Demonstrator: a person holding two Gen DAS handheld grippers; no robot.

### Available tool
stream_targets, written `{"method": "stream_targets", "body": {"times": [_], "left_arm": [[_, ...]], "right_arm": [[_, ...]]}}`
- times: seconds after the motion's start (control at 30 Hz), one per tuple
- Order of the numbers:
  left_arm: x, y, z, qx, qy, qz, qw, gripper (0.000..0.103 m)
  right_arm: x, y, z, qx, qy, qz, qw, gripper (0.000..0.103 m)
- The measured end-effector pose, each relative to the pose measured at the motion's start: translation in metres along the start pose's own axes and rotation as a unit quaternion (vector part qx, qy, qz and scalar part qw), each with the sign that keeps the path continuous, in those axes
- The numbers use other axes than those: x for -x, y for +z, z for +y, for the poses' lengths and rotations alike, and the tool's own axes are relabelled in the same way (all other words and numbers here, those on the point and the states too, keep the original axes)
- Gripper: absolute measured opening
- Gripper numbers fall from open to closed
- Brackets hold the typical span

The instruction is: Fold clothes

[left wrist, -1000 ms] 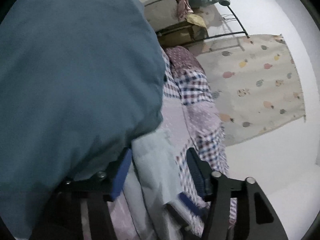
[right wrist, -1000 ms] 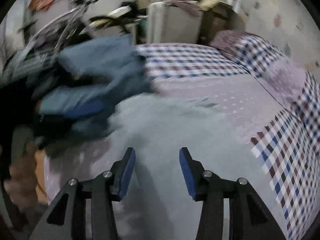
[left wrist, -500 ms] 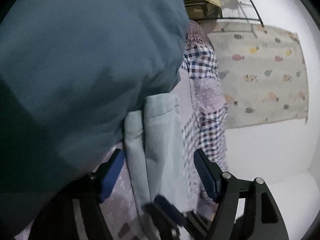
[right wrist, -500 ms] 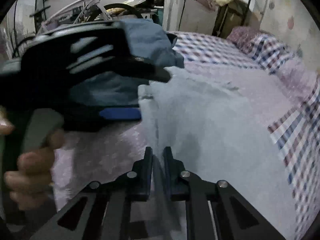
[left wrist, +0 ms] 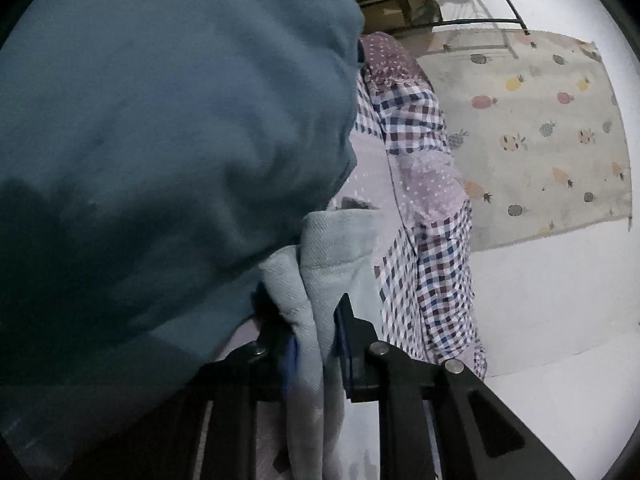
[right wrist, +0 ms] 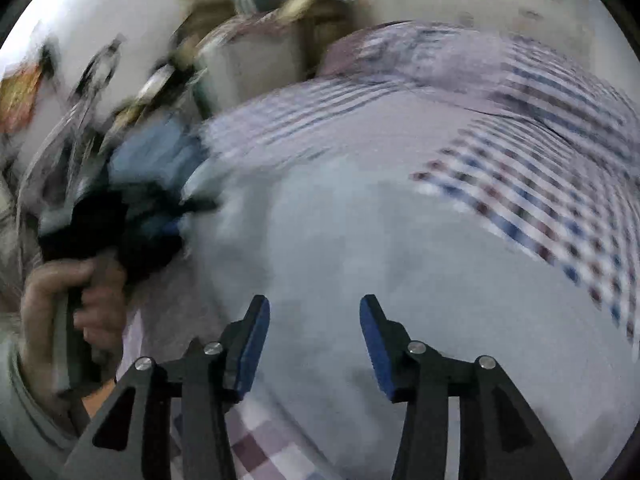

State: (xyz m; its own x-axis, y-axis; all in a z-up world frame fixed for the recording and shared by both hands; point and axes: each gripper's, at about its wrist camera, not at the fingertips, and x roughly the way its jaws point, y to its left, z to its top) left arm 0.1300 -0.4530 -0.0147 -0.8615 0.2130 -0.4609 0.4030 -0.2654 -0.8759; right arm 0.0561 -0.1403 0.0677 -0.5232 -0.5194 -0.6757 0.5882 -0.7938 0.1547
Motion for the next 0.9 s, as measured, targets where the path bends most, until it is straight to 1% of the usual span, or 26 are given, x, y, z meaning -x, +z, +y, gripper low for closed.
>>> {"method": "stream_targets", "body": {"times": [0.03,0.1,0.13,0.17,0.23,0.3,0.33,0.43,0.47,0.57,0.63,0.73,0.8,0.87,0.9], "left_arm": [[0.0,-0.001,-0.003,-0.006,0.001,-0.003,1.0,0.016],[0.001,-0.001,-0.01,-0.017,0.001,-0.01,0.9998,0.014],[0.001,-0.002,-0.013,-0.021,0.001,-0.013,0.9997,0.013],[0.002,-0.002,-0.016,-0.024,-0.002,-0.015,0.9996,0.012],[0.004,-0.003,-0.022,-0.026,-0.015,-0.016,0.9994,0.011],[0.006,-0.006,-0.036,-0.041,-0.027,-0.015,0.9987,0.01],[0.007,-0.008,-0.046,-0.058,-0.031,-0.015,0.9977,0.01],[0.011,-0.017,-0.078,-0.109,-0.048,-0.015,0.9927,0.01],[0.011,-0.023,-0.09,-0.126,-0.058,-0.013,0.9902,0.01],[0.011,-0.041,-0.126,-0.175,-0.092,-0.001,0.9803,0.01],[0.01,-0.058,-0.153,-0.205,-0.114,0.016,0.972,0.01],[0.005,-0.097,-0.198,-0.266,-0.136,0.051,0.9528,0.01],[-0.001,-0.131,-0.225,-0.311,-0.143,0.082,0.9361,0.01],[-0.012,-0.172,-0.251,-0.361,-0.143,0.124,0.9131,0.01],[-0.016,-0.19,-0.258,-0.383,-0.14,0.138,0.9025,0.01]], "right_arm": [[0.003,-0.003,-0.008,-0.028,-0.022,-0.019,0.999,0.05],[0.007,-0.023,-0.01,-0.054,-0.059,-0.034,0.996,0.045],[0.004,-0.034,-0.005,-0.049,-0.077,-0.023,0.996,0.041],[-0.003,-0.046,-0.002,-0.043,-0.086,-0.01,0.995,0.039],[-0.019,-0.069,0.005,-0.029,-0.104,0.018,0.994,0.038],[-0.018,-0.078,0.019,0.013,-0.137,0.002,0.991,0.038],[-0.018,-0.079,0.022,0.018,-0.144,0.003,0.989,0.038],[-0.017,-0.078,0.018,0.006,-0.137,0.008,0.991,0.038],[-0.016,-0.079,0.015,0.0,-0.131,0.008,0.991,0.038],[-0.019,-0.078,0.018,0.005,-0.132,0.01,0.991,0.038],[-0.017,-0.078,0.017,0.0,-0.129,0.011,0.992,0.038],[-0.013,-0.079,0.008,-0.029,-0.105,0.005,0.994,0.038],[-0.009,-0.08,-0.001,-0.059,-0.082,-0.006,0.995,0.038],[-0.004,-0.083,-0.007,-0.085,-0.064,-0.023,0.994,0.037],[-0.001,-0.085,-0.009,-0.095,-0.059,-0.029,0.993,0.037]]}}
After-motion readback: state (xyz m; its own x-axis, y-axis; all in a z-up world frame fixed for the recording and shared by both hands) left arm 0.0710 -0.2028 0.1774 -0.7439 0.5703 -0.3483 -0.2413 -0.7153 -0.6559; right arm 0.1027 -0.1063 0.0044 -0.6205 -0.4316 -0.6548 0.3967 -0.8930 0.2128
